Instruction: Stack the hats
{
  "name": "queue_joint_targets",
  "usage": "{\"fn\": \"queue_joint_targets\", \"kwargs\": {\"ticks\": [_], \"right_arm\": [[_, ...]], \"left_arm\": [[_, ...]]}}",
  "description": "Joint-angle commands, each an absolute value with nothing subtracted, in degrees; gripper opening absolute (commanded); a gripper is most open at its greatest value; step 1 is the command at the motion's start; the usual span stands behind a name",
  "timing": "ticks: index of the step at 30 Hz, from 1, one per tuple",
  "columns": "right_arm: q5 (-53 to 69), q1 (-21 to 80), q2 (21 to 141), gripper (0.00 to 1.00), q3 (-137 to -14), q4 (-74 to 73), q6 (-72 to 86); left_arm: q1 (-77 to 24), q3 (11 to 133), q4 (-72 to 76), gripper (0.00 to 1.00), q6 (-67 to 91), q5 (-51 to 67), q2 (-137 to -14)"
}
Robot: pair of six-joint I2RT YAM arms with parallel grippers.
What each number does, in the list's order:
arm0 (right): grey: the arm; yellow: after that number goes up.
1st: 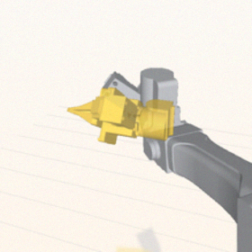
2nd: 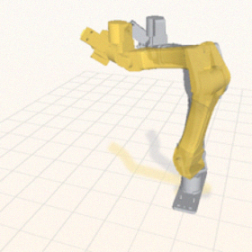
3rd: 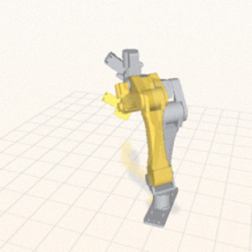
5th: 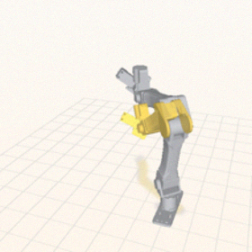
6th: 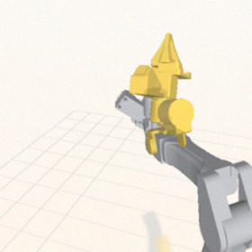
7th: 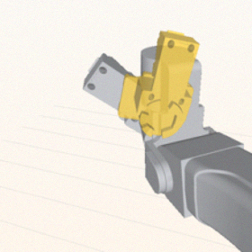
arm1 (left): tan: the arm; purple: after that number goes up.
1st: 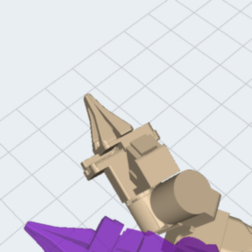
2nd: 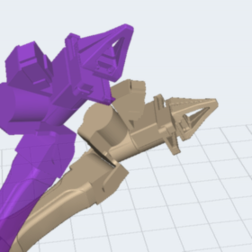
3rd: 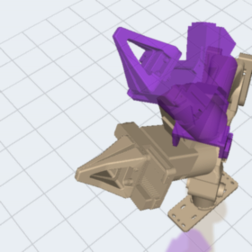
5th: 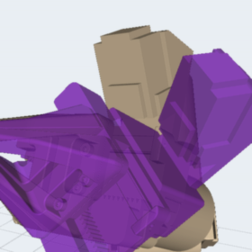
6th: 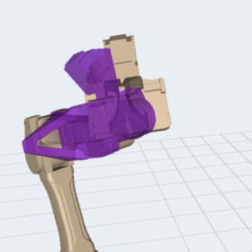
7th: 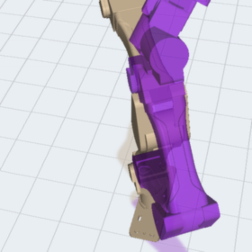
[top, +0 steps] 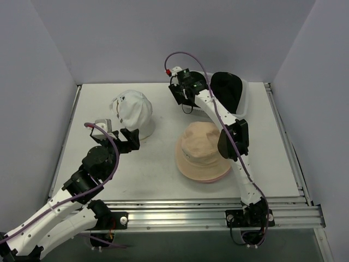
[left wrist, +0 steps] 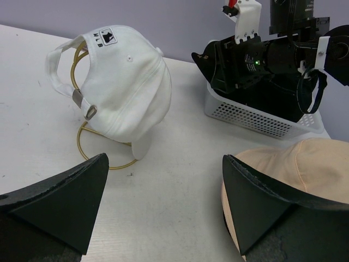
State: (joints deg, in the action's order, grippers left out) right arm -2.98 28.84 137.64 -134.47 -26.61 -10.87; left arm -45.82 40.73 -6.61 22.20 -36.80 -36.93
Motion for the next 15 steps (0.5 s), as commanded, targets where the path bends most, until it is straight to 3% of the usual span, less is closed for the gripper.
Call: {"fn": "queue_joint_targets", "kwargs": {"ticks": [1, 2, 5, 6, 15], "right_arm": [[-2.9, 28.5, 138.5, 0.45, -136.2, -28.5, -12.1], [-2.7, 28.5, 138.3, 0.42, -136.2, -28.4, -12.1], [-3.8, 28.5, 137.5, 0.19, -136.2, -27.0, -12.0], [-4.8, 28.5, 137.0, 0.02, -136.5, -26.5, -12.0], [-9.0, 28.5, 125.4, 0.0, -133.2, -18.5, -12.3]], "left_arm": [[-46.1, 40.5, -4.9, 0.94, 21.9, -37.6, -36.7], [-46.1, 40.5, -5.0, 0.94, 21.9, -37.6, -36.7], [-46.1, 40.6, -5.1, 0.94, 21.9, -37.8, -36.4], [-46.1, 40.4, -5.1, 0.94, 21.9, -37.8, -36.3], [-46.1, 40.3, -5.2, 0.94, 22.0, -38.0, -35.9]]}}
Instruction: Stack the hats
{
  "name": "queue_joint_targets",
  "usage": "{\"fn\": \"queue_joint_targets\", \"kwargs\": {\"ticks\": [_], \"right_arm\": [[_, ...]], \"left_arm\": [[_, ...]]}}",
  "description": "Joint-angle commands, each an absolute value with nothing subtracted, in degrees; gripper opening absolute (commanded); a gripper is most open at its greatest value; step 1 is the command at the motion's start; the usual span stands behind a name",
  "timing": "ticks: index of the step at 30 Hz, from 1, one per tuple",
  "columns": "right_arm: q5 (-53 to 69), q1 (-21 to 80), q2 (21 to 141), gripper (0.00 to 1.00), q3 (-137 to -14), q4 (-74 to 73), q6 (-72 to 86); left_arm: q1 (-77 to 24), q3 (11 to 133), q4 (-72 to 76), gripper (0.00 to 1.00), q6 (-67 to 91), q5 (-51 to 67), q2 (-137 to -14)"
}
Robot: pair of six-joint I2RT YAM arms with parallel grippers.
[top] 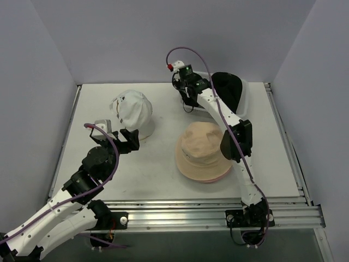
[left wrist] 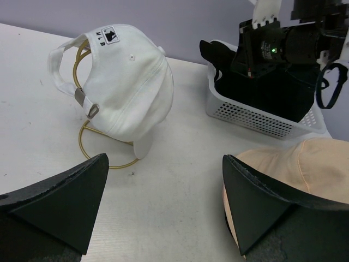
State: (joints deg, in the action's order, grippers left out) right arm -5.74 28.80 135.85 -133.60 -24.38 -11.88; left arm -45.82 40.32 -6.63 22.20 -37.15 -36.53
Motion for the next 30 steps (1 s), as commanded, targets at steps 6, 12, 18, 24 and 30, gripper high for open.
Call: {"fn": "queue_joint_targets", "kwargs": {"ticks": [6, 12, 18, 24, 30], "right_arm": [[-10.5, 28.5, 117.1, 0.0, -126.9, -11.3, -12.8], [-8.9, 28.9, 109.7, 0.0, -121.0, -4.1, -14.1], [-6.2, 30.6, 102.2, 0.0, -117.2, -0.9, -14.2], [-5.0, 37.2, 94.2, 0.0, -114.0, -2.4, -12.0], [-4.4, 41.0, 88.0, 0.0, -111.1, -4.4, -1.5]], "left_arm": [[-46.1, 40.1, -4.9, 0.94, 22.1, -37.8, -35.7], [-46.1, 41.1, -5.4, 0.94, 22.5, -37.2, -35.7], [-46.1, 46.1, -8.3, 0.94, 26.4, -33.2, -36.5], [-45.9, 65.6, -18.4, 0.94, 26.5, -24.6, -46.4], [-44.2, 76.4, -23.6, 0.94, 25.4, -17.8, -51.6]]}}
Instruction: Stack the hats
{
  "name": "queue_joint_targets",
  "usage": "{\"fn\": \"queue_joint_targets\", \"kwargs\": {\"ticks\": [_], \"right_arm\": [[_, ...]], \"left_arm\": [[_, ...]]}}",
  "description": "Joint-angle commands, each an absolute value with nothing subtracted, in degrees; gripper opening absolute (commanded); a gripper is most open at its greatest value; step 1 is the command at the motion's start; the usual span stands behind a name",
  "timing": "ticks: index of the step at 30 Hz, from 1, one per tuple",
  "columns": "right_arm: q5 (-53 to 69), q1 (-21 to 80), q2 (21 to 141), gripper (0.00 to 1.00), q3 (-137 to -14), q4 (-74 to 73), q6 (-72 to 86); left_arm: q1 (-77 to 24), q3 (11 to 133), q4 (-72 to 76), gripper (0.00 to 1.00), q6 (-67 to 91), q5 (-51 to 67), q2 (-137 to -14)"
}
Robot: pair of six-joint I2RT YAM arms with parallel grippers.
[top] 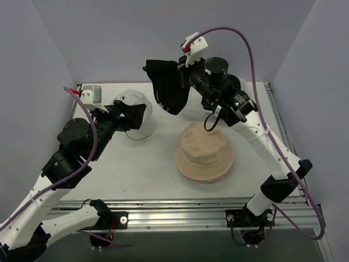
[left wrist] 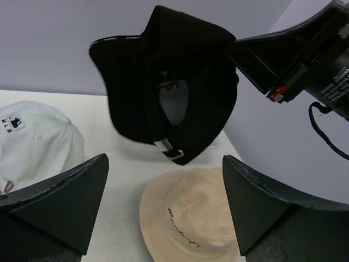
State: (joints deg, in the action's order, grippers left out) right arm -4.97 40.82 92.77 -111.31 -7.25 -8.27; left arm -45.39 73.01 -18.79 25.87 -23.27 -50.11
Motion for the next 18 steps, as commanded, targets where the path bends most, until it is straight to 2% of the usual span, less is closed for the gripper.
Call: {"fn": "queue_joint_targets", "kwargs": {"ticks": [1, 3, 11, 18], "right_arm": [[-4.0, 41.1, 86.7, 0.0, -110.7, -4.4, 1.2], [-2.4, 41.7, 85.2, 0.0, -108.1, -2.7, 3.5], [-1.4, 44.3, 80.4, 0.0, -101.3, 3.0, 10.9], [-3.0, 46.3, 78.1, 0.0, -95.5, 7.3, 13.9]], "left_arm": [[-43.8, 76.8, -23.7, 0.94, 25.7, -16.5, -51.8], [-43.0, 77.5, -24.2, 0.94, 26.2, -13.0, -52.2], [-40.9, 76.7, -26.0, 0.95, 26.2, -12.6, -53.7], [-40.3, 73.5, -18.6, 0.99, 26.1, -7.1, -54.6]]}}
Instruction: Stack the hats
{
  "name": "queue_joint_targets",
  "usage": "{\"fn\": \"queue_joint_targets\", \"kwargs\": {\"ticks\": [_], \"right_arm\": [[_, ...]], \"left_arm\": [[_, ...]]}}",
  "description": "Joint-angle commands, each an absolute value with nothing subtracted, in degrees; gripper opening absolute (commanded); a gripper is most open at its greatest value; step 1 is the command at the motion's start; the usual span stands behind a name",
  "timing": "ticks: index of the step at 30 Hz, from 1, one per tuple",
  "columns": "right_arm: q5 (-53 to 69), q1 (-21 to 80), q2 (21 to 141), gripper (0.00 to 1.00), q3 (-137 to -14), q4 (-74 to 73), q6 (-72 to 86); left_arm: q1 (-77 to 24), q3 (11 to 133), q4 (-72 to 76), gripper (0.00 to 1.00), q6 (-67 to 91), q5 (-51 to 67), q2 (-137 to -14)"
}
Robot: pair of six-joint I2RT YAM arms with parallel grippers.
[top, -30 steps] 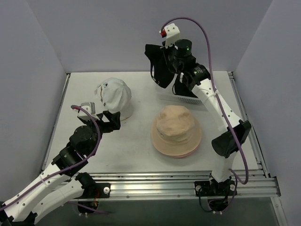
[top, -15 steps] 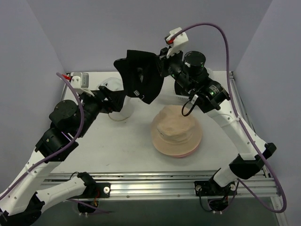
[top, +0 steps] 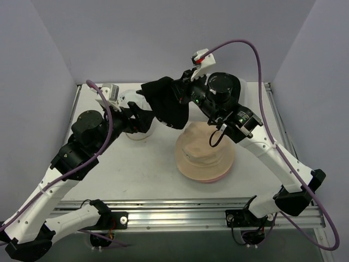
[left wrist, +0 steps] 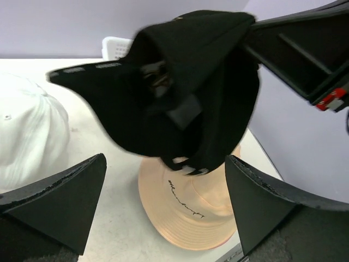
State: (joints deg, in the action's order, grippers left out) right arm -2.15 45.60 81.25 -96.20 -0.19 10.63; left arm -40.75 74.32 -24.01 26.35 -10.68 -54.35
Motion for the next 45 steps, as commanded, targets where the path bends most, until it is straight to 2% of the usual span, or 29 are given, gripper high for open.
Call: {"fn": "queue_joint_targets", "kwargs": {"ticks": [1, 6, 7, 11, 20, 21, 24, 32, 45], "right_arm": [[-3.5, 46.4, 77.9, 0.0, -94.6, 8.3, 14.4], [-5.6, 48.1, 78.0, 0.0, -92.5, 11.9, 17.8], [-6.1, 48.6, 78.1, 0.0, -92.2, 12.9, 18.5], [-9.1, 50.7, 77.7, 0.0, -90.6, 15.8, 19.8], [-12.7, 54.0, 76.6, 0.0, -87.1, 20.2, 20.7], [-13.0, 54.1, 76.6, 0.0, -87.0, 20.3, 20.6], [-14.4, 54.1, 77.0, 0.0, -87.3, 19.5, 20.2], [-16.6, 54.1, 76.4, 0.0, -87.0, 18.6, 18.7], [-17.2, 54.0, 76.9, 0.0, -87.7, 16.6, 17.1]], "left_arm": [[-40.3, 73.0, -17.8, 0.99, 26.2, -5.9, -54.8], [-40.3, 72.2, -16.8, 1.0, 27.4, -6.1, -57.9], [-40.3, 72.4, -17.0, 0.93, 27.6, -6.8, -58.3], [-40.2, 72.3, -19.2, 0.87, 28.3, -12.7, -58.9], [-39.8, 70.5, -18.0, 0.8, 26.9, -16.2, -58.1], [-39.6, 70.6, -18.5, 0.75, 27.0, -16.3, -58.4], [-39.5, 70.3, -19.1, 0.68, 27.2, -17.8, -58.1], [-39.5, 68.2, -17.9, 0.63, 26.9, -18.5, -56.0], [-39.3, 67.2, -17.0, 0.64, 26.3, -19.9, -54.9]]}}
